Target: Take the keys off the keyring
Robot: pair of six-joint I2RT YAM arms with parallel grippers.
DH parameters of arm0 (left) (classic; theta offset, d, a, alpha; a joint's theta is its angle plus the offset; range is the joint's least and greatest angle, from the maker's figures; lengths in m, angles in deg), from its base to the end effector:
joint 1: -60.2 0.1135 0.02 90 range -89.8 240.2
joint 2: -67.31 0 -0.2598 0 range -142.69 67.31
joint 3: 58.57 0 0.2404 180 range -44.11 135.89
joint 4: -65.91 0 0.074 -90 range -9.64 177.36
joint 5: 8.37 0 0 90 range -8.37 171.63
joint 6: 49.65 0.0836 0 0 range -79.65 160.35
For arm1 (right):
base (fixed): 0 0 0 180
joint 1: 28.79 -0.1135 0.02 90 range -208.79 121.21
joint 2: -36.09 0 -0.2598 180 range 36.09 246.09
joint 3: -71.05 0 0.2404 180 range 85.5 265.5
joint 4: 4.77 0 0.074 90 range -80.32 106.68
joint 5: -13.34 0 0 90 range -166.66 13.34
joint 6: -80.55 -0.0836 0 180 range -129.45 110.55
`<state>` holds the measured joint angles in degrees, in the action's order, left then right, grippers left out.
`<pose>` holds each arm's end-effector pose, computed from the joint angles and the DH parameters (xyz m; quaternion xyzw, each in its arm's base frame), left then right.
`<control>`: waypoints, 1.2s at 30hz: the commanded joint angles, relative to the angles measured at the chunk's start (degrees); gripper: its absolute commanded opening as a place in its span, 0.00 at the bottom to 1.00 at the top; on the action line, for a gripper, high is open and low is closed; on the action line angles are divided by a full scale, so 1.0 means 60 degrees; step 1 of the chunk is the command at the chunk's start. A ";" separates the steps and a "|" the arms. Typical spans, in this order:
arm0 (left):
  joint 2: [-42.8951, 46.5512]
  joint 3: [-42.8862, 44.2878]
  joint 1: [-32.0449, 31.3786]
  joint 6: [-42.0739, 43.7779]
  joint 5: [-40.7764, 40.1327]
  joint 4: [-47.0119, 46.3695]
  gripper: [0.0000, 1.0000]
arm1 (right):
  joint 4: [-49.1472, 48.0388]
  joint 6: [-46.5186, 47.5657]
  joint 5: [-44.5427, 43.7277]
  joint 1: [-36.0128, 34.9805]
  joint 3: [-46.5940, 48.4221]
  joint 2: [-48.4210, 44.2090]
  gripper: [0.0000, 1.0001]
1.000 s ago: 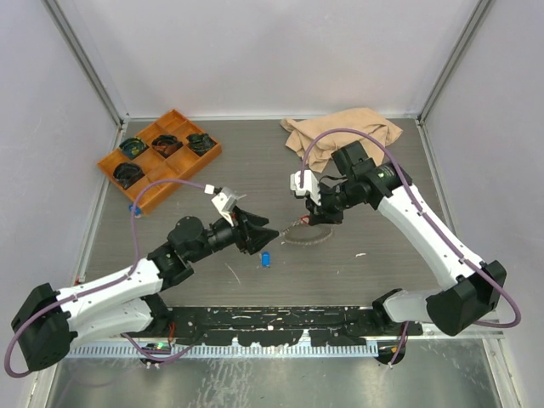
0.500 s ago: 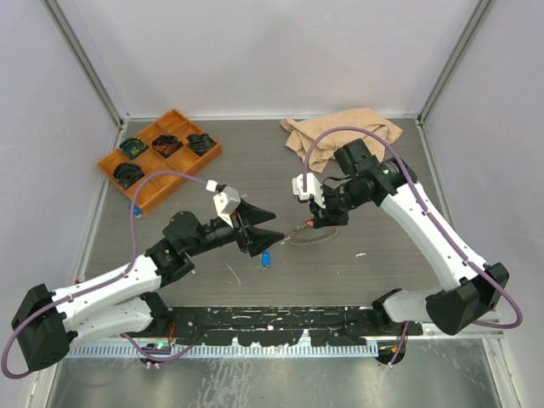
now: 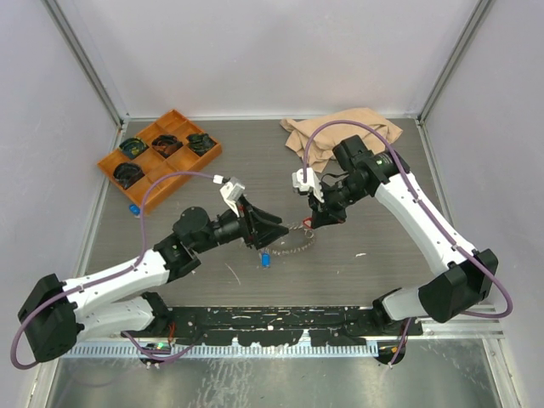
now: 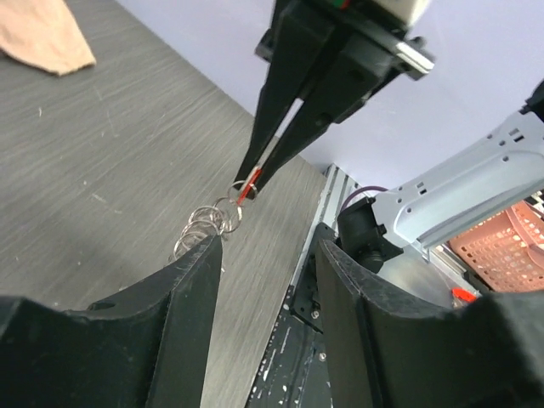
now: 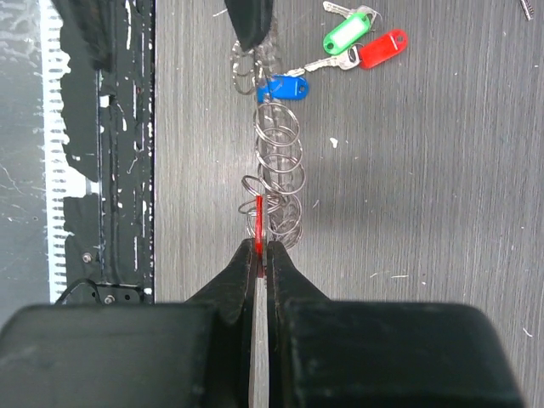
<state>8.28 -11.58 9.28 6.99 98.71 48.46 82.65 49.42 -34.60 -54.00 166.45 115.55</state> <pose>0.1541 -0.2287 0.3006 0.2101 0.6409 -0.5649 0.4754 0.1995 0.1558 0.3059 -0.6598 0.6455 0.2955 0.2463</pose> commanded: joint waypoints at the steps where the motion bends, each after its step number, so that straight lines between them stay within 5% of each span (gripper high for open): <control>1: -0.0187 0.0955 0.0034 -0.0613 -0.0286 0.1044 0.49 | 0.0135 0.0182 0.0693 0.0088 0.0488 -0.0032 0.01; 12: -0.0562 0.1007 -0.0004 0.0237 0.0423 0.0432 0.37 | 0.0063 0.0058 0.1067 0.0410 0.0400 0.0043 0.01; 26: -0.1116 0.1207 -0.0365 0.4124 0.1079 -0.0189 0.34 | 0.0056 -0.0012 0.1227 0.0533 0.0410 0.0066 0.01; 36: -0.1403 0.1103 -0.1423 0.6320 -0.0296 -0.0471 0.34 | 0.0070 -0.0009 0.1354 0.0584 0.0393 0.0047 0.01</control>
<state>0.09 -6.83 2.57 36.32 101.49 50.32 83.31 49.85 -29.57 -50.77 166.76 116.38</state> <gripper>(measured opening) 0.332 0.070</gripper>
